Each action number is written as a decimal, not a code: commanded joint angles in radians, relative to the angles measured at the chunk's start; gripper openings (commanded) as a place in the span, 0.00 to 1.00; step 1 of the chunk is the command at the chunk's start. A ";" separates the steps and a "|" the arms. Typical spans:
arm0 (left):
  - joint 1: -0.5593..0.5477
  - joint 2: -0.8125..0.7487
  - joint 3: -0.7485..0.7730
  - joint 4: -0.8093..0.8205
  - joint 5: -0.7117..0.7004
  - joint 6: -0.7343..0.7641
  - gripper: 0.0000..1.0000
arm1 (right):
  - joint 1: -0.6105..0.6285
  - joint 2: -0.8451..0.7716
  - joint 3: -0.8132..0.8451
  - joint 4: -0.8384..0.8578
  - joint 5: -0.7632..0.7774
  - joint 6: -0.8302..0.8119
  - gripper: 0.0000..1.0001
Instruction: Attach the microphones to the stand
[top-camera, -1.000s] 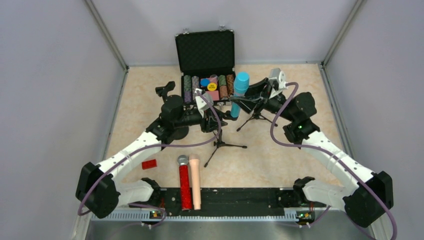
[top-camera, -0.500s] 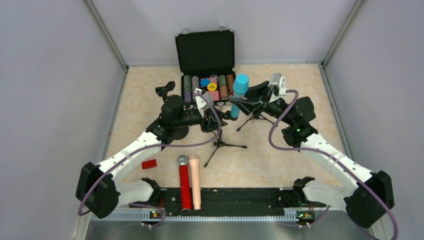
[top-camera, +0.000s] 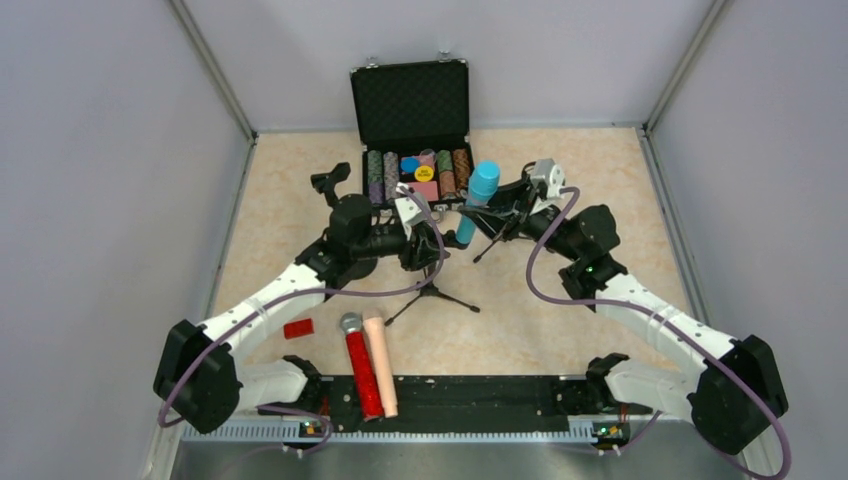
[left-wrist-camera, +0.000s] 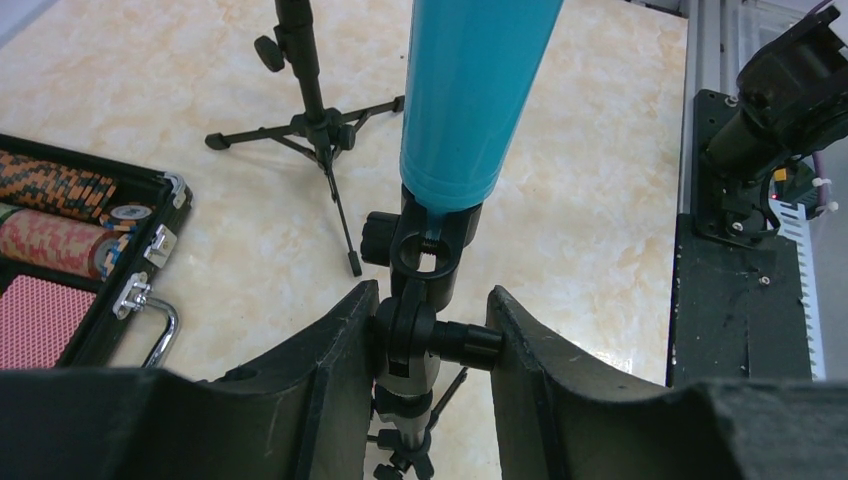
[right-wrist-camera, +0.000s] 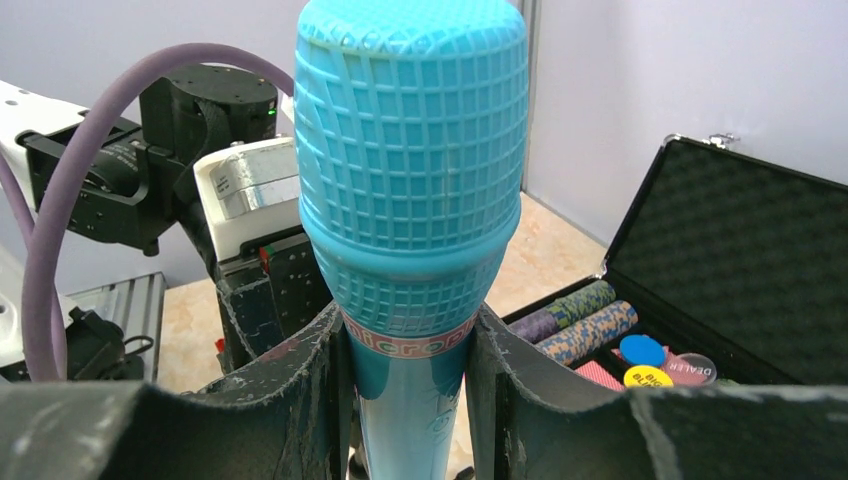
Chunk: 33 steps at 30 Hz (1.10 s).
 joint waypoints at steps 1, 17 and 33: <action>-0.001 -0.034 0.036 0.161 0.002 -0.026 0.00 | 0.015 0.025 -0.058 -0.125 -0.005 -0.030 0.00; -0.003 -0.054 -0.017 0.208 -0.021 -0.047 0.00 | 0.036 0.025 -0.074 -0.115 0.019 -0.042 0.00; -0.016 -0.001 -0.051 0.392 -0.034 -0.162 0.00 | 0.038 0.021 0.004 -0.182 0.030 -0.109 0.00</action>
